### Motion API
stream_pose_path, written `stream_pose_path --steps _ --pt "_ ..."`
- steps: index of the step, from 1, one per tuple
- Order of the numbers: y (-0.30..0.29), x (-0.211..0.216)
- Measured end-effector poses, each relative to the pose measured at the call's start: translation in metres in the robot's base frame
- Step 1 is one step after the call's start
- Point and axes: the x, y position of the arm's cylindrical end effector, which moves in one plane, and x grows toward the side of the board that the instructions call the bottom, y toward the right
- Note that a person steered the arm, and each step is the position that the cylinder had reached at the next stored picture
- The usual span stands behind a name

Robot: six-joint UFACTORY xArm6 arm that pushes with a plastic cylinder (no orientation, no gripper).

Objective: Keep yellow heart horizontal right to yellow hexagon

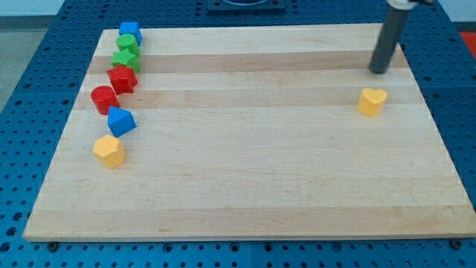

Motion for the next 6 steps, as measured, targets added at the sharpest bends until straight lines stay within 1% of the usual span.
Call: stream_pose_path --steps 1,2,4,5,6 --pt "0.014 0.031" --pt "0.001 0.050" --pt "-0.076 0.094" --pt "-0.091 0.121" --pt "-0.122 0.133"
